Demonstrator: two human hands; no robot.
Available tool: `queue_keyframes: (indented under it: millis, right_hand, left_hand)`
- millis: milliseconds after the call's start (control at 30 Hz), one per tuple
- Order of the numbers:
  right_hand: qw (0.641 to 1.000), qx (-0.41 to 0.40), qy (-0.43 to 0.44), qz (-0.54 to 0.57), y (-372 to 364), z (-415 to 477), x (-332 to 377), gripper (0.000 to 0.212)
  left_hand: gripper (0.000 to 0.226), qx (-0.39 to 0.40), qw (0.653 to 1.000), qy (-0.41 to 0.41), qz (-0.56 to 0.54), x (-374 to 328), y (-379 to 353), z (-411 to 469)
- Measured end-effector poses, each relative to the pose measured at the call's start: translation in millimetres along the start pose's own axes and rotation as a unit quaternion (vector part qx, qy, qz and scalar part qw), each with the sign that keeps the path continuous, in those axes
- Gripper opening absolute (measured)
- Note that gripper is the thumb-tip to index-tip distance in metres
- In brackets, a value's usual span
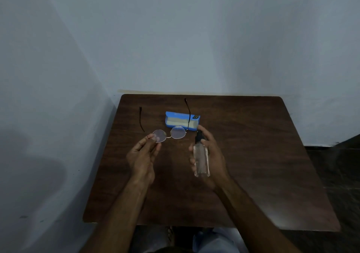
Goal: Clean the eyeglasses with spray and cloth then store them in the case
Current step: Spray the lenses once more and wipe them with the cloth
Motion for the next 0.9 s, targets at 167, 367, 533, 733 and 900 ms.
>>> queue_keyframes:
  millis: [167,367,533,733,900]
  right_hand:
    - [0.993,-0.007,-0.071,0.096,-4.3,1.1,-17.8,0.047]
    - [0.985,0.023,-0.122,0.123,-20.2,4.8,-20.8,0.03]
    - [0.989,-0.033,-0.113,0.091,-17.1,3.8,-25.4,0.025]
    - [0.989,-0.015,-0.139,0.053,-20.7,6.3,-22.7,0.034]
    - [0.999,-0.043,-0.026,-0.006,-21.2,5.2,-3.1,0.031]
  left_hand:
    - [0.017,-0.001,1.0,0.0,0.009,2.2,0.4,0.1]
    - [0.017,-0.007,1.0,0.007,0.016,7.0,3.5,1.8]
    - [0.016,-0.007,1.0,0.007,0.018,8.1,4.7,1.6]
    - [0.017,-0.015,1.0,0.013,0.023,9.2,8.1,3.3]
    - [0.016,-0.022,0.999,0.017,0.023,11.2,11.3,4.0]
Point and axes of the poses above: each hand's wrist, its own z-axis towards the middle knuckle, its own y-axis out of the back of the hand, x = y × z, the point moved 8 cm from there along z, towards the middle knuckle, and after that the axes turned 7 degrees about -z, right-handed, at the moved point
